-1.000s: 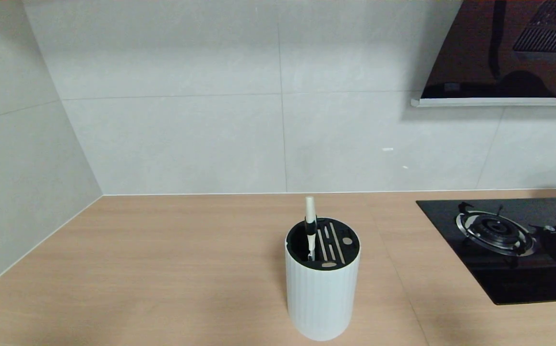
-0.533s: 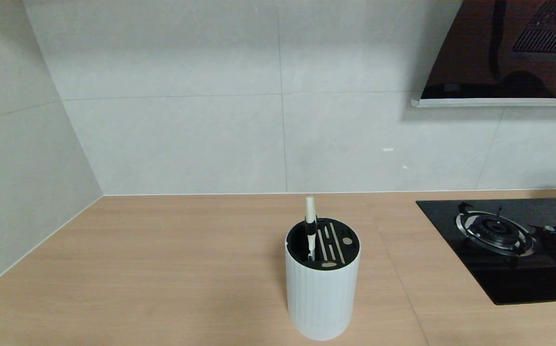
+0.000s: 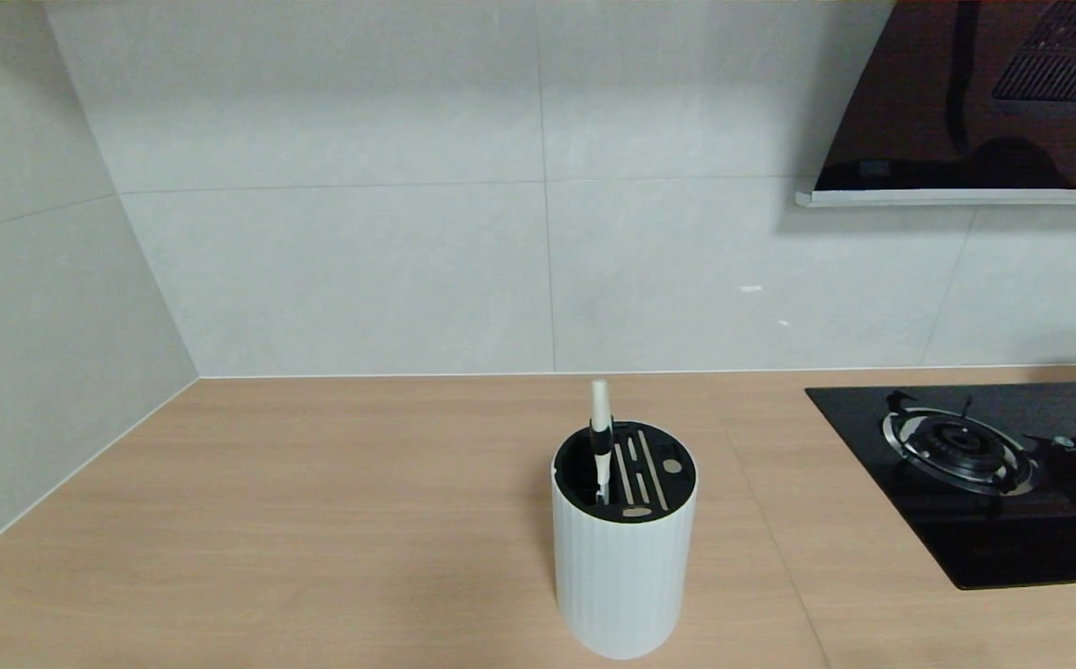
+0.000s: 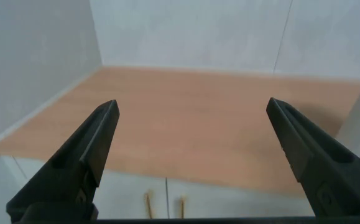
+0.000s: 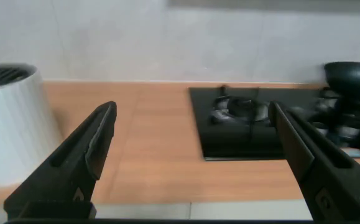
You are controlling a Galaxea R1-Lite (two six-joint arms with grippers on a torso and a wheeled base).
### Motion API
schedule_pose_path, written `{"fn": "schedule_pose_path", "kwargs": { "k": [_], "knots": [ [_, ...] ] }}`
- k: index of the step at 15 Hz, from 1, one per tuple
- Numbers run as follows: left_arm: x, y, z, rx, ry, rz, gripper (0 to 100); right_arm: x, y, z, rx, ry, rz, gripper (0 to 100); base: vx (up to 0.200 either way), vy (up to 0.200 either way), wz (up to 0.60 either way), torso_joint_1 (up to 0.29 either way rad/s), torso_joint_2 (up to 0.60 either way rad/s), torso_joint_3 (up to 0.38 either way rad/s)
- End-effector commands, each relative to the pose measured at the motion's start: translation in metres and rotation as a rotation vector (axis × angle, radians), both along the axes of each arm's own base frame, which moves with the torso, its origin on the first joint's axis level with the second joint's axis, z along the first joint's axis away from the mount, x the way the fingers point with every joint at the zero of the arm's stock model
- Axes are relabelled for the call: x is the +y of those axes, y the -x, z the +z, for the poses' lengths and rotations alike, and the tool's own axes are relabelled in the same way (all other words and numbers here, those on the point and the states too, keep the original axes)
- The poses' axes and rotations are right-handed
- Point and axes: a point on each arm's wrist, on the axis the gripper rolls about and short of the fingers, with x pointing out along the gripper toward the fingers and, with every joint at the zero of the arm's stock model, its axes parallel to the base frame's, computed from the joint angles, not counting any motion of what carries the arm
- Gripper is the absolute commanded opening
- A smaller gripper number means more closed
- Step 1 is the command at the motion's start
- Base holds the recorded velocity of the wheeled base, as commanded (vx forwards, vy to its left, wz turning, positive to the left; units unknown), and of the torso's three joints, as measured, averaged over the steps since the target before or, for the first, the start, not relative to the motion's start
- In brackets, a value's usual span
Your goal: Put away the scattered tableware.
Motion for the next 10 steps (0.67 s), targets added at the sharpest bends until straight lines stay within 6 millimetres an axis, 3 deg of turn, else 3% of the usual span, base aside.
{"fn": "schedule_pose_path", "kwargs": {
  "k": [1,10],
  "knots": [
    [-0.0005,-0.0023,-0.0075,0.027,-0.003,-0.020,100,0.0001,-0.0009,-0.0062,0.047,0.000,0.004,100,0.000,0.000,0.00,0.000,0.00,0.000],
    [-0.0021,-0.0025,-0.0117,0.067,0.012,-0.096,100,0.0019,-0.0010,-0.0105,0.093,-0.015,0.091,100,0.000,0.000,0.00,0.000,0.00,0.000]
  ]
}}
